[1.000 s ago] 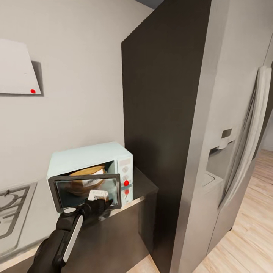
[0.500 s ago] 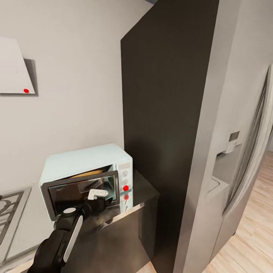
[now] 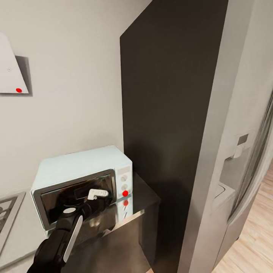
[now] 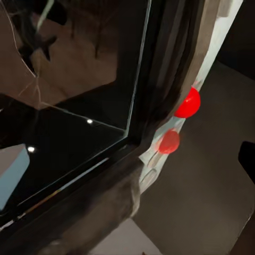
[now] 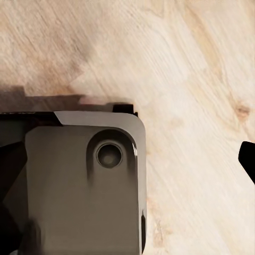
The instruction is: In the kitchen, take the popcorn bag from the countertop, put it into the microwave, and heat it until the popcorn is cooked so the cooked popcorn ends up inside the bag.
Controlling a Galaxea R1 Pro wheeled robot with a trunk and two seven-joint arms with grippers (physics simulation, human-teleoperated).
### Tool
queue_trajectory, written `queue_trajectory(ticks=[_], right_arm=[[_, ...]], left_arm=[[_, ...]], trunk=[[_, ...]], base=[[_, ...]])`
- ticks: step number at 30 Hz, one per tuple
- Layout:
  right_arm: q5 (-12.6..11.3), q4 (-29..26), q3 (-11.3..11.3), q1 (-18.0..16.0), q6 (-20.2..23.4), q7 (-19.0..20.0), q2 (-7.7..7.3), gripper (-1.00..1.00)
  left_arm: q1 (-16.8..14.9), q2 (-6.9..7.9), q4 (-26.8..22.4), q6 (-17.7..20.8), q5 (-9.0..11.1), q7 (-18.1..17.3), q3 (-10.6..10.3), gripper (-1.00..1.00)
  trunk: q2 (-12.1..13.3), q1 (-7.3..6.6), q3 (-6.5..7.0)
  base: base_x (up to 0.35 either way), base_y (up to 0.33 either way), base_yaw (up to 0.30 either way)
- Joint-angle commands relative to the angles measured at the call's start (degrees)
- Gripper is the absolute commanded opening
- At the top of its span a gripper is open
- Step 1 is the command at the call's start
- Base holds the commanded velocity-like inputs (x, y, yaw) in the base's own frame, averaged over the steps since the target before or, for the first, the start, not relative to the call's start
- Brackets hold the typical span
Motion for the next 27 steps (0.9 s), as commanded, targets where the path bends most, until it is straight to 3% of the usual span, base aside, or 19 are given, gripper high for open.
queue_trajectory(ticks=[1,13,27], right_arm=[[0.14,0.19,-0.32,-0.06,-0.25,0.04,-0.07,1.00],[0.14,0.19,-0.32,-0.06,-0.25,0.04,-0.07,1.00],[0.14,0.19,-0.32,-0.06,-0.25,-0.04,-0.07,1.00]], left_arm=[[-0.05,-0.03,-0.07,0.31,-0.04,-0.21,0.06,1.00],[-0.05,0.02,-0.07,0.22,-0.04,-0.21,0.06,1.00],[-0.05,0.02,-0.07,0.22,-0.04,-0.21,0.06,1.00]], trunk=[[-0.08,0.02,-0.10],[-0.08,0.02,-0.10],[-0.08,0.02,-0.10]], base=[[0.012,0.000,0.000],[0.025,0.000,0.000],[-0.320,0.000,0.000]])
